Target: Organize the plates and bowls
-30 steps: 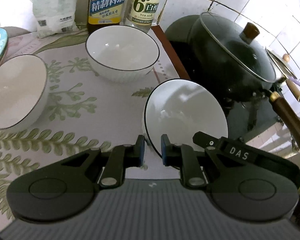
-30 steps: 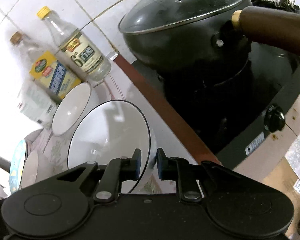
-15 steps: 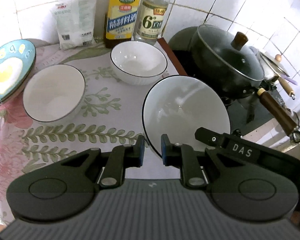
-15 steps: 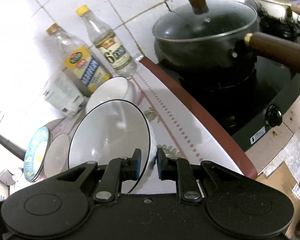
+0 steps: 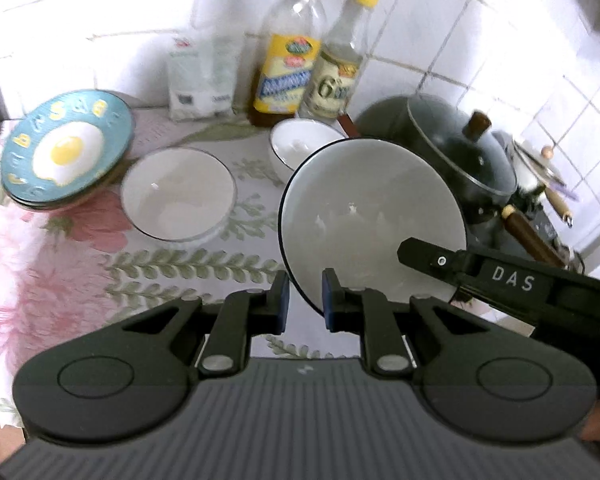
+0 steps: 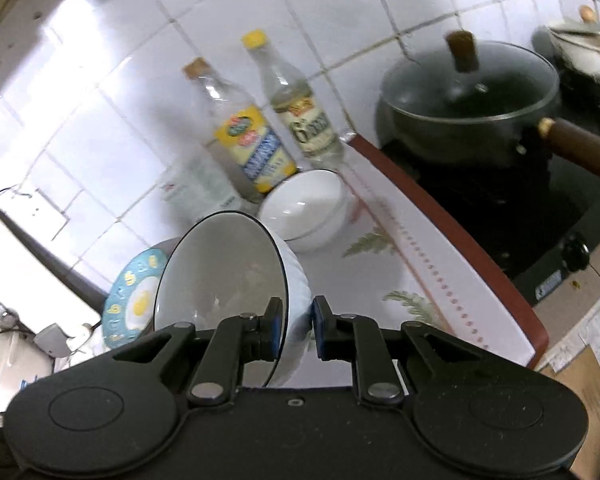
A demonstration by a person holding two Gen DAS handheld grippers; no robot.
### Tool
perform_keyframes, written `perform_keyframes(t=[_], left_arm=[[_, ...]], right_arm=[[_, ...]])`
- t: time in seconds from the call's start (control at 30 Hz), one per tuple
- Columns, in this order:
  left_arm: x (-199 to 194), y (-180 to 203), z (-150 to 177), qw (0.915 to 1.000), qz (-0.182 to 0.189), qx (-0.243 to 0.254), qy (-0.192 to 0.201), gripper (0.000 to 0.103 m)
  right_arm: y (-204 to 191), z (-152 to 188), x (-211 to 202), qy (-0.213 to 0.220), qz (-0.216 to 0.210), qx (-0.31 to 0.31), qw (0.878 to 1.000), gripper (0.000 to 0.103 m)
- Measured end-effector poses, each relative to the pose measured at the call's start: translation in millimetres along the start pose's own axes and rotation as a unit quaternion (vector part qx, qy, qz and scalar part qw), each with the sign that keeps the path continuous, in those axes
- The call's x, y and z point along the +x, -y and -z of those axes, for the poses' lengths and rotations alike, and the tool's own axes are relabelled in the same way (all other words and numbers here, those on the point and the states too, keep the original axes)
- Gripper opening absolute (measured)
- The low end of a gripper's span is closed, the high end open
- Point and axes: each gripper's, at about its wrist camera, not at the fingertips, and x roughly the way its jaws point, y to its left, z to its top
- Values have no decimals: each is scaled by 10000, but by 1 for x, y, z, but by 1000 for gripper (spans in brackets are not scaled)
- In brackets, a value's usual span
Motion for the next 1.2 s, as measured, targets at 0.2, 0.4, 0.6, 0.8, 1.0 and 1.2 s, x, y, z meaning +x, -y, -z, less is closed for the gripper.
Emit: perform_keyframes(t=[0.2,0.4,0.6,0.8,1.0,1.2], left_arm=[[-29,-24,-9,9991,-132,-171,354,15],[-38,-51,-10,9970,-405,-351,555,15],[-22,-79,-19,9952,-413,-558,696,15],[10,-104,-29,9925,-504,-850,723,15],[43,-124,-32,9908,-442,-1156,546,15],[57,-126,-32,9914,-580,-1065,486,15]], right_arm=[[-32,-3,4,-130,-234,-199,9994,20],[-65,-1,27,-398,-314,-661,9965,20],[-82,-10,58,-589,-271,-905,9938,19],[-89,-16,108,-977,-201,-1031,9897,19],[-93,-14,139,-1140,40,-1253,9855,19],[-96,-9,155,-1122,194,-1467,9826,19]])
